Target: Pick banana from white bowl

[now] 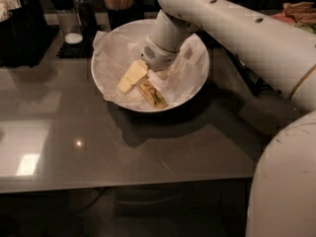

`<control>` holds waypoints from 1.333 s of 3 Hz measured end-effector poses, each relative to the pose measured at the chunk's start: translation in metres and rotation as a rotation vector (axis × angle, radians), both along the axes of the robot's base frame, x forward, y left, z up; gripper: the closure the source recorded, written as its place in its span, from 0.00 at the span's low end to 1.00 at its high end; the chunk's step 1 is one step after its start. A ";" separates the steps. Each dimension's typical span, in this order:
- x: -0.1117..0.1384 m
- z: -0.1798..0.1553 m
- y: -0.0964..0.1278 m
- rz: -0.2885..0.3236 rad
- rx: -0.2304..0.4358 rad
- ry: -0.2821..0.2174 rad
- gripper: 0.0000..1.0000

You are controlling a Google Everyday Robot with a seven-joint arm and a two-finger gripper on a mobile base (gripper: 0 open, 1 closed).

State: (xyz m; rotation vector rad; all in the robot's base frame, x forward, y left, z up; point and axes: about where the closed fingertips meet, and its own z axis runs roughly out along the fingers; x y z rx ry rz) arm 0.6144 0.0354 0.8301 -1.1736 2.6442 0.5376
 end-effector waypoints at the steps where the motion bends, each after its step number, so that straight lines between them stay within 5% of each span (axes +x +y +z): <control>1: -0.001 -0.003 0.003 -0.006 0.007 0.015 0.23; 4: 0.000 -0.008 -0.003 -0.083 -0.036 0.018 0.92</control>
Offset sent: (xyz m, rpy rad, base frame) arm -0.0004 0.0019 -0.0176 0.0098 0.0537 -0.0737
